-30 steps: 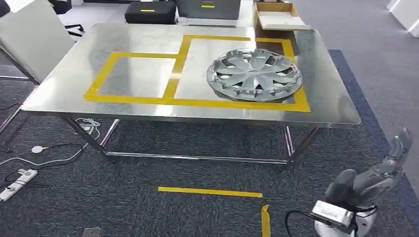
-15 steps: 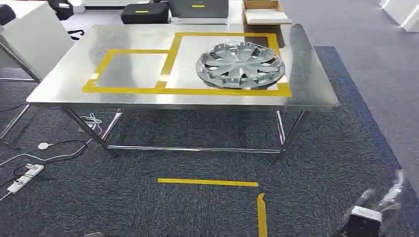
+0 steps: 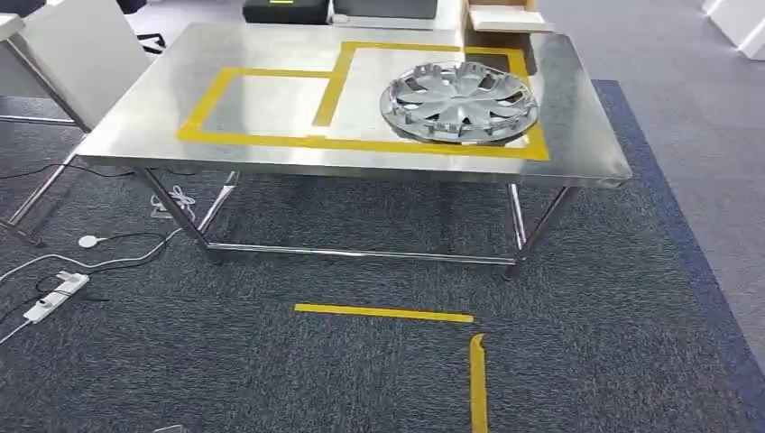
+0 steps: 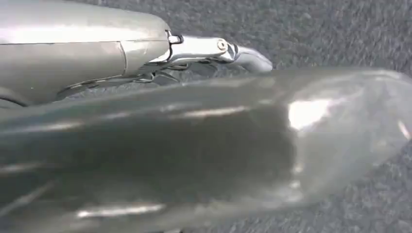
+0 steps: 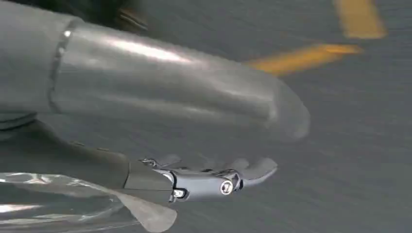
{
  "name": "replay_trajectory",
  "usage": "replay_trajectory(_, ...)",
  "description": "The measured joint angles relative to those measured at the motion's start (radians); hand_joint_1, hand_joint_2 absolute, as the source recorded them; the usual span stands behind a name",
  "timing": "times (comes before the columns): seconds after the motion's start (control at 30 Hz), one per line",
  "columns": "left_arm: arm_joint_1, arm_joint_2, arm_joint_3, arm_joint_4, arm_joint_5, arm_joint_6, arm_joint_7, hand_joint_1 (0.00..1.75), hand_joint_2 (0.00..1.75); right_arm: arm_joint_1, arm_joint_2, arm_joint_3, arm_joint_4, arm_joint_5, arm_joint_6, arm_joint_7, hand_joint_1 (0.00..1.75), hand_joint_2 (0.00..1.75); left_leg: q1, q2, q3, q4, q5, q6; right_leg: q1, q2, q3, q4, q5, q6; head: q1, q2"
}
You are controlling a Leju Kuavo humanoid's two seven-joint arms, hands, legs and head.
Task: Take the parts from the cabinet and place them on the table.
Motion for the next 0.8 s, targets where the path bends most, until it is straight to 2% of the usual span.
replay_trajectory(0.03,0.000,0.000,0.003,0.000,-0.003,0.004,0.005,0.00,0.00,-0.003,0.003,-0.027,0.028,-0.014,0.013,0.048,0.00,0.00,-0.001,-0.004,-0.007,0.004,0.003,0.000,-0.002,0.000,-0.013,0.047,-0.015,0.002,0.001,0.000)
replay_trajectory(0.07,0.001,0.000,0.007,0.000,-0.008,0.006,0.011,0.00,0.00,-0.002,0.006,-0.052,0.054,-0.010,0.028,0.063,0.00,0.00,-0.001,-0.011,-0.014,0.010,0.005,-0.002,-0.003,0.000,-0.003,0.044,-0.006,0.004,0.000,0.000)
replay_trajectory(0.1,0.003,0.000,0.009,0.000,-0.010,0.008,0.014,0.00,0.00,-0.003,0.008,-0.064,0.069,0.001,0.039,0.066,0.00,0.00,0.000,-0.018,-0.021,0.016,0.006,-0.004,-0.003,0.001,0.031,-0.004,0.023,0.005,0.000,0.000)
replay_trajectory(0.13,0.003,0.000,0.011,0.000,-0.018,0.011,0.019,0.00,0.00,-0.005,0.010,-0.068,0.085,0.014,0.049,0.068,0.00,0.00,0.000,-0.025,-0.027,0.022,0.007,-0.005,-0.005,0.007,0.080,-0.084,0.059,0.004,0.000,0.000)
replay_trajectory(0.17,0.003,-0.001,0.013,0.000,-0.024,0.013,0.027,0.00,0.00,-0.008,0.010,-0.070,0.097,0.024,0.058,0.068,0.00,0.00,0.001,-0.032,-0.030,0.027,0.007,-0.006,-0.009,0.024,0.136,-0.177,0.095,0.003,0.000,0.000)
replay_trajectory(0.2,0.002,-0.001,0.014,0.000,-0.029,0.015,0.034,0.00,0.00,-0.011,0.010,-0.074,0.107,0.034,0.063,0.068,0.00,0.00,0.001,-0.038,-0.036,0.033,0.006,-0.009,-0.013,0.065,0.168,-0.240,0.088,0.001,0.000,0.000)
replay_trajectory(0.23,-0.001,0.000,0.014,0.000,-0.034,0.017,0.039,0.00,0.00,-0.012,0.010,-0.078,0.119,0.041,0.071,0.064,0.00,0.00,-0.005,-0.047,-0.047,0.049,0.006,-0.015,-0.015,0.076,0.187,-0.261,0.085,-0.003,0.000,0.000)
replay_trajectory(0.33,0.000,0.002,0.015,0.000,-0.039,0.019,0.049,0.00,0.00,-0.018,0.010,-0.086,0.133,0.060,0.081,0.042,0.00,0.00,0.003,-0.072,-0.062,0.048,0.017,-0.032,-0.008,0.049,0.177,-0.250,0.087,-0.017,-0.001,0.000)
replay_trajectory(0.37,0.001,0.004,0.015,0.000,-0.041,0.019,0.050,0.00,0.00,-0.019,0.010,-0.086,0.136,0.063,0.086,0.036,0.00,0.00,0.001,-0.081,-0.065,0.054,0.013,-0.035,-0.017,0.036,0.176,-0.259,0.093,-0.027,-0.001,0.000)
replay_trajectory(0.4,0.003,0.005,0.015,0.000,-0.045,0.019,0.050,0.00,0.00,-0.022,0.010,-0.087,0.139,0.064,0.094,0.025,0.00,0.00,0.000,-0.055,-0.075,0.075,-0.009,-0.043,-0.016,0.026,0.178,-0.259,0.094,-0.031,-0.003,0.000)
replay_trajectory(0.43,0.001,0.005,0.015,0.000,-0.053,0.020,0.054,0.00,0.00,-0.022,0.010,-0.088,0.140,0.065,0.105,0.009,0.00,0.00,0.002,-0.036,-0.099,0.129,-0.046,-0.048,-0.016,0.015,0.177,-0.260,0.095,-0.036,-0.010,0.000)
replay_trajectory(0.5,-0.003,0.008,0.015,0.000,-0.068,0.017,0.056,0.00,0.00,-0.023,0.009,-0.098,0.143,0.061,0.134,-0.030,0.00,0.00,0.008,-0.022,-0.169,0.290,-0.124,-0.058,-0.013,-0.012,0.174,-0.259,0.095,-0.039,-0.011,0.000)
replay_trajectory(0.53,-0.003,0.008,0.015,0.000,-0.075,0.014,0.056,0.00,0.00,-0.026,0.008,-0.107,0.144,0.060,0.145,-0.045,0.00,0.00,0.010,-0.019,-0.196,0.355,-0.143,-0.061,-0.012,-0.026,0.173,-0.259,0.095,-0.039,-0.012,0.000)
replay_trajectory(0.57,-0.002,0.009,0.015,0.000,-0.082,0.013,0.056,0.00,0.00,-0.028,0.006,-0.113,0.145,0.060,0.152,-0.052,0.00,0.00,0.012,-0.018,-0.197,0.364,-0.135,-0.062,-0.012,-0.038,0.173,-0.259,0.095,-0.039,-0.011,0.000)
replay_trajectory(0.6,-0.002,0.010,0.014,0.000,-0.087,0.012,0.056,0.00,0.00,-0.029,0.005,-0.115,0.145,0.063,0.155,-0.055,0.00,0.00,0.013,-0.016,-0.182,0.335,-0.107,-0.062,-0.011,-0.050,0.173,-0.258,0.095,-0.039,-0.012,0.000)
replay_trajectory(0.63,-0.003,0.010,0.014,0.000,-0.092,0.010,0.053,0.00,0.00,-0.031,0.003,-0.119,0.145,0.069,0.160,-0.058,0.00,0.00,0.013,-0.009,-0.146,0.264,-0.063,-0.059,-0.011,-0.060,0.175,-0.258,0.095,-0.038,-0.011,0.000)
replay_trajectory(0.67,-0.003,0.010,0.014,0.001,-0.094,0.007,0.049,0.00,0.00,-0.033,0.003,-0.120,0.145,0.073,0.161,-0.058,0.00,0.00,0.013,0.006,-0.099,0.171,-0.015,-0.055,-0.011,-0.071,0.177,-0.258,0.094,-0.037,-0.012,0.000)
replay_trajectory(0.7,-0.005,0.011,0.013,0.001,-0.098,0.005,0.046,0.00,0.00,-0.035,0.003,-0.121,0.146,0.076,0.161,-0.059,0.00,0.00,0.010,0.046,-0.059,0.090,0.017,-0.049,-0.010,-0.079,0.179,-0.258,0.092,-0.034,-0.012,0.000)
replay_trajectory(0.73,-0.010,0.011,0.013,0.002,-0.102,0.002,0.045,0.00,0.00,-0.035,0.002,-0.122,0.148,0.085,0.159,-0.056,0.00,0.00,-0.003,0.082,-0.052,0.063,0.008,-0.047,-0.001,-0.088,0.178,-0.254,0.089,-0.029,-0.012,0.000)
replay_trajectory(0.77,-0.016,0.011,0.011,0.003,-0.107,-0.003,0.044,0.00,0.00,-0.034,0.001,-0.122,0.150,0.098,0.157,-0.049,0.00,0.00,-0.002,0.077,-0.052,0.051,0.002,-0.037,0.001,-0.098,0.171,-0.252,0.090,-0.025,-0.011,0.000)
replay_trajectory(0.8,-0.017,0.011,0.008,0.006,-0.116,-0.006,0.044,0.00,0.00,-0.036,0.000,-0.122,0.152,0.120,0.147,-0.031,0.00,0.00,-0.003,0.066,-0.060,0.055,0.004,-0.034,0.001,-0.110,0.171,-0.252,0.091,-0.022,-0.009,0.000)
